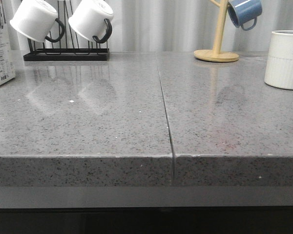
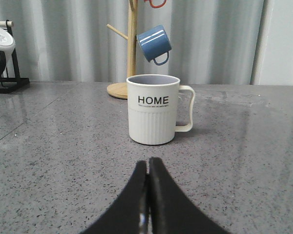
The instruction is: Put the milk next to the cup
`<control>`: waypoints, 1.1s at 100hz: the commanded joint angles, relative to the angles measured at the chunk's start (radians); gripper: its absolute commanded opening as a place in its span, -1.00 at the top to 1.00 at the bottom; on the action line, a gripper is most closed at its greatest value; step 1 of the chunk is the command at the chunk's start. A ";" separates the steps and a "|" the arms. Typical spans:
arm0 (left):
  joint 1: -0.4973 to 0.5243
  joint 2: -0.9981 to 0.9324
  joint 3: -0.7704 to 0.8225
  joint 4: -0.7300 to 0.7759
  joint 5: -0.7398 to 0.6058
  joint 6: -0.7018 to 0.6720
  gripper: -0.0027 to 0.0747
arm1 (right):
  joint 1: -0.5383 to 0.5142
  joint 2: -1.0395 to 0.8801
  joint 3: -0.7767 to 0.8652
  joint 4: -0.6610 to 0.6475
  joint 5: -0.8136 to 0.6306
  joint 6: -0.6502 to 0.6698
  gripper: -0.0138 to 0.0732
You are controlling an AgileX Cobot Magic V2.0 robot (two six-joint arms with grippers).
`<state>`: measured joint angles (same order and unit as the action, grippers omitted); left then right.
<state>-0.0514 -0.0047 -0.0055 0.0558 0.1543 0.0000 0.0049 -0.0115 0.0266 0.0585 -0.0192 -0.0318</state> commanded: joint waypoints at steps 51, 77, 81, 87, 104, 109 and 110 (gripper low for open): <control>0.003 -0.030 0.045 -0.002 -0.075 0.000 0.98 | -0.001 -0.016 -0.008 -0.005 -0.083 -0.004 0.72; 0.003 -0.030 0.045 -0.002 -0.075 0.000 0.98 | -0.001 -0.016 -0.008 -0.005 -0.083 -0.004 0.72; 0.003 -0.030 0.045 -0.002 -0.075 0.000 0.98 | -0.001 -0.016 -0.008 -0.005 -0.083 -0.004 0.72; 0.003 -0.030 0.045 -0.002 -0.075 0.000 0.98 | -0.001 -0.016 -0.009 -0.005 -0.083 -0.004 0.72; 0.003 -0.030 0.045 -0.002 -0.075 0.000 0.98 | -0.001 -0.016 -0.071 -0.005 -0.012 -0.004 0.72; 0.003 -0.030 0.045 -0.002 -0.075 0.000 0.98 | -0.001 -0.016 -0.106 -0.005 0.026 -0.004 0.72; 0.003 -0.030 0.045 -0.002 -0.075 0.000 0.99 | -0.001 -0.016 -0.116 -0.005 0.033 -0.004 0.72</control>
<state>-0.0514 -0.0047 -0.0055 0.0558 0.1543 0.0000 0.0049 -0.0115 -0.0035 0.0585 0.0375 -0.0318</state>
